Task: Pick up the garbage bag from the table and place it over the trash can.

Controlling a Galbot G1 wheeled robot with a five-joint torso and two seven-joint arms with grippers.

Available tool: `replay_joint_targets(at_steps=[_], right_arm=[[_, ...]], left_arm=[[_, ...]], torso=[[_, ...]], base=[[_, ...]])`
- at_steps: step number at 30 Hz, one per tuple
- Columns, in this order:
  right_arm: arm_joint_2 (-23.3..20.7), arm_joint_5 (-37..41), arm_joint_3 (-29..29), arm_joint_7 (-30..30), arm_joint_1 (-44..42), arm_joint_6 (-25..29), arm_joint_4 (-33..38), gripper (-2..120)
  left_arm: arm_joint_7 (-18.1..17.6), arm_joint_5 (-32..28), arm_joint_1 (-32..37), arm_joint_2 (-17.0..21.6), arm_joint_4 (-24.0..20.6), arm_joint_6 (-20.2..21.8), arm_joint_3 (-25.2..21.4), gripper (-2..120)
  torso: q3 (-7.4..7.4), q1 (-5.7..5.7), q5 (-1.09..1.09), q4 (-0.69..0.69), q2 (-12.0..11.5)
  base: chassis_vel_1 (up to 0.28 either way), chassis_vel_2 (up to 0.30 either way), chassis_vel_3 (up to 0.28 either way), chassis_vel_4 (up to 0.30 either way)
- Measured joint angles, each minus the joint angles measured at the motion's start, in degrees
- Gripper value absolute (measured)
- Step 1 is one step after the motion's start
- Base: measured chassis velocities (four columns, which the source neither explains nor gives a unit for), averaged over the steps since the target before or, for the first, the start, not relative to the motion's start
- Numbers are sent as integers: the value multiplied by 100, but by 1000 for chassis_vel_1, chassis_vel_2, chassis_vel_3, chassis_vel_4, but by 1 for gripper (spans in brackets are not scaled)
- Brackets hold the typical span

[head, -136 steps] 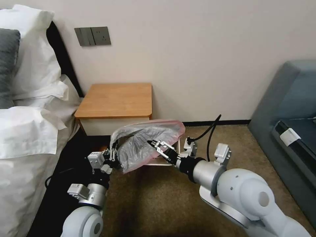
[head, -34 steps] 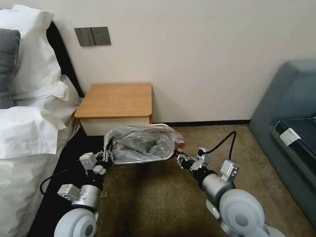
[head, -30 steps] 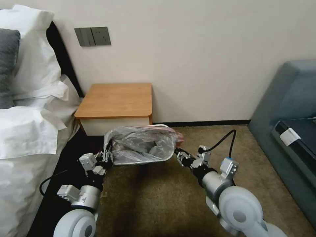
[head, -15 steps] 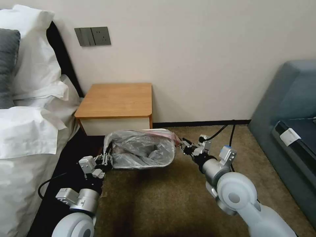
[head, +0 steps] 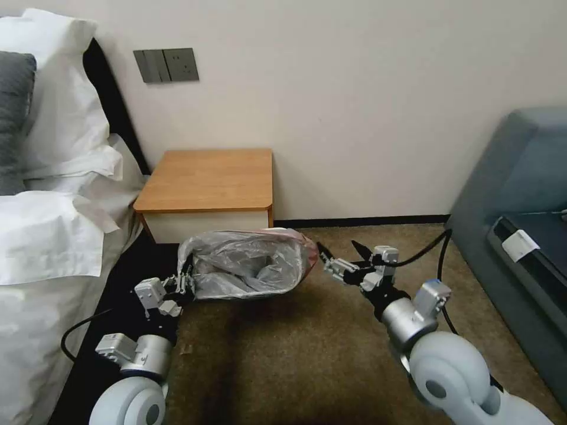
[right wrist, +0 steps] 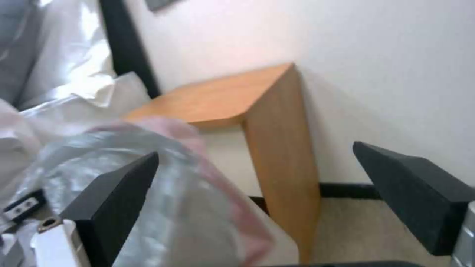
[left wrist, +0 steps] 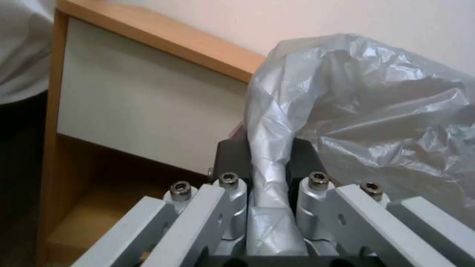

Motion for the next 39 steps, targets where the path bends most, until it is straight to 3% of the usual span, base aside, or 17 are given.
replay_joint_targets(at_steps=[9, 13, 23, 31, 33, 39], right_arm=[[114, -547, -260, -330, 239, 57, -291, 100], [161, -631, -305, -321, 403, 87, -461, 94], [246, -574, -413, -167, 716, 132, -717, 53], [243, -413, -486, -94, 968, 139, -796, 29], [245, -267, -501, -94, 1095, 127, -968, 17], [244, 331, -508, -83, 1209, 31, -1082, 0]], left_arm=[[-5, 76, 55, 16, -125, 69, 40, 9], [9, 118, 73, 11, -152, 78, 64, 9], [28, 246, 80, -19, -160, 79, 150, 9], [91, 311, 82, -31, -135, 30, 231, 9], [137, 311, 90, -39, -136, -54, 251, 9], [176, 290, 98, -23, -137, -120, 212, 9]], torso=[[0, 0, 0, 0, 0], [0, 0, 1, 0, 0], [0, 0, 0, 0, 0], [0, 0, 0, 1, 0], [0, 0, 0, 0, 0], [0, 0, 0, 1, 0]], base=[[0, 0, 0, 0], [0, 0, 0, 0], [0, 0, 0, 0], [0, 0, 0, 0], [0, 0, 0, 0], [0, 0, 0, 0]])
